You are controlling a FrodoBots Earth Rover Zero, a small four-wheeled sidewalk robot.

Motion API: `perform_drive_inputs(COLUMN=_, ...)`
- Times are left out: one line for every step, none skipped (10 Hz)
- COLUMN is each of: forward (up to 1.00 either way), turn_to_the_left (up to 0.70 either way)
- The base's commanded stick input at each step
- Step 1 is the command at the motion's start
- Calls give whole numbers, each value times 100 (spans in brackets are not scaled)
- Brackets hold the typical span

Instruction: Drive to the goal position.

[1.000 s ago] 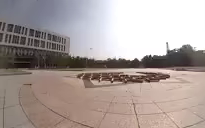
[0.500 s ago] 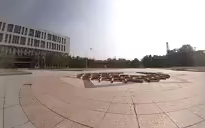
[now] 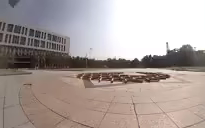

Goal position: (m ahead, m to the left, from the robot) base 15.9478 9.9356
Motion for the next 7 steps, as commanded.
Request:
perform_drive_inputs(forward=5, turn_to_the_left=0)
perform_drive_inputs(forward=5, turn_to_the_left=0)
perform_drive_inputs(forward=5, turn_to_the_left=0)
perform_drive_inputs(forward=5, turn_to_the_left=0)
perform_drive_inputs(forward=5, turn_to_the_left=0)
perform_drive_inputs(forward=5, turn_to_the_left=0)
perform_drive_inputs(forward=5, turn_to_the_left=0)
